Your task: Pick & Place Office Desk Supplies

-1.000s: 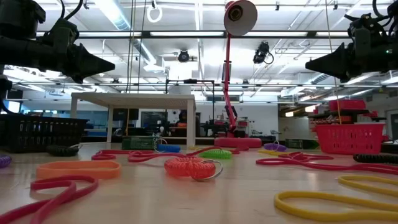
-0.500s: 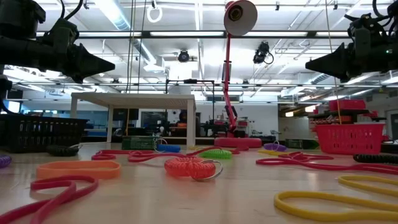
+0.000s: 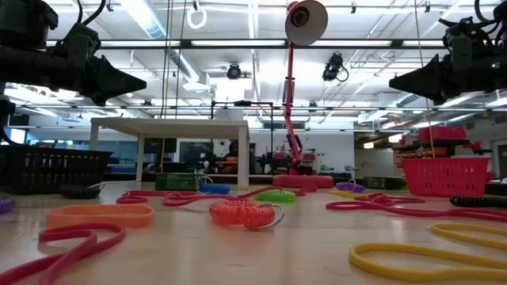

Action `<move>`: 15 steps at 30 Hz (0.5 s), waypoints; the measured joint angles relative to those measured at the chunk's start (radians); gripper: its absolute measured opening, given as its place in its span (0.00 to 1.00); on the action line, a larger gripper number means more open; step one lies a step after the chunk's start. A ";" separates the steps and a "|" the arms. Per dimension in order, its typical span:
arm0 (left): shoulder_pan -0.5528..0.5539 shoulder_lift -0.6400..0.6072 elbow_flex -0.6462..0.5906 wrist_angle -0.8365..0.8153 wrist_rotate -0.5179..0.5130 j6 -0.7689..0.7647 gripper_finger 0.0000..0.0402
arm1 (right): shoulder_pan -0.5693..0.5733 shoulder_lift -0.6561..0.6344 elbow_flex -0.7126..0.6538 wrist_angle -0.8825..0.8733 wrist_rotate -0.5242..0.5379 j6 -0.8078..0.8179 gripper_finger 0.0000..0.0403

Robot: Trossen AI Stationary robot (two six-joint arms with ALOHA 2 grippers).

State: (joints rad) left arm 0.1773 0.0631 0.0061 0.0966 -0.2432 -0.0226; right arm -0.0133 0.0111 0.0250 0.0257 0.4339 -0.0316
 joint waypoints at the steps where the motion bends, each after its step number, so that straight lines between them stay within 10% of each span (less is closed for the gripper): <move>1: 0.000 0.000 0.000 0.000 0.000 0.000 0.03 | 0.000 0.000 0.000 0.000 0.000 0.000 0.07; 15: -0.001 0.000 0.000 0.062 0.000 -0.070 0.03 | 0.000 0.000 0.000 0.000 0.000 0.000 0.07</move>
State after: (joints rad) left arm 0.1768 0.0634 0.0061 0.1584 -0.2428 -0.0931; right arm -0.0133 0.0111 0.0250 0.0257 0.4339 -0.0318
